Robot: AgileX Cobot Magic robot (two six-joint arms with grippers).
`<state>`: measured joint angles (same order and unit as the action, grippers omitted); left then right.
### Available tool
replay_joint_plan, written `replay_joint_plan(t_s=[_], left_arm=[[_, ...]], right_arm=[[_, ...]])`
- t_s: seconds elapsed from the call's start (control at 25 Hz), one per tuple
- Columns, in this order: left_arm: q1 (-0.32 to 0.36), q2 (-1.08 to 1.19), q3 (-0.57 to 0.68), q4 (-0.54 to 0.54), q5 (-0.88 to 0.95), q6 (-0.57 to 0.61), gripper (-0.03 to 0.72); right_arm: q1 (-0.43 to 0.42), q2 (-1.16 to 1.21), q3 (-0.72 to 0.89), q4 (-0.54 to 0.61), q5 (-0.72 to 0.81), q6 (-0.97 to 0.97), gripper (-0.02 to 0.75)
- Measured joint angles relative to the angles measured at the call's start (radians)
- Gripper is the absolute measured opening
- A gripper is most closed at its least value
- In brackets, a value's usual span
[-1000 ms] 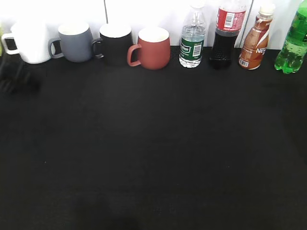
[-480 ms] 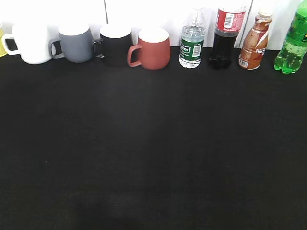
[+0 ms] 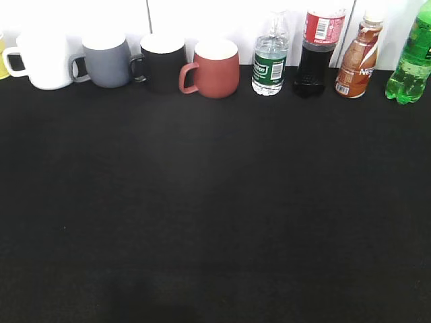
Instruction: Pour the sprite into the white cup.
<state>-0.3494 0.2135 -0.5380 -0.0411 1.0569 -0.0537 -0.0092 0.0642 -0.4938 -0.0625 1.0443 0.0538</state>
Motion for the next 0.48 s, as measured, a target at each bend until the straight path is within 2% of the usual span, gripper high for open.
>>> replay_joint_plan(t_s=[0.24,0.48], left_arm=[[0.000,0.000,0.000,0.001,0.000,0.000,0.541],[0.015,-0.010,0.001,0.001,0.000,0.001,0.430]], right_arm=[[0.000,0.000,0.000,0.000,0.000,-0.001,0.568],[0.000,-0.002,0.000,0.000,-0.001,-0.001,0.568]])
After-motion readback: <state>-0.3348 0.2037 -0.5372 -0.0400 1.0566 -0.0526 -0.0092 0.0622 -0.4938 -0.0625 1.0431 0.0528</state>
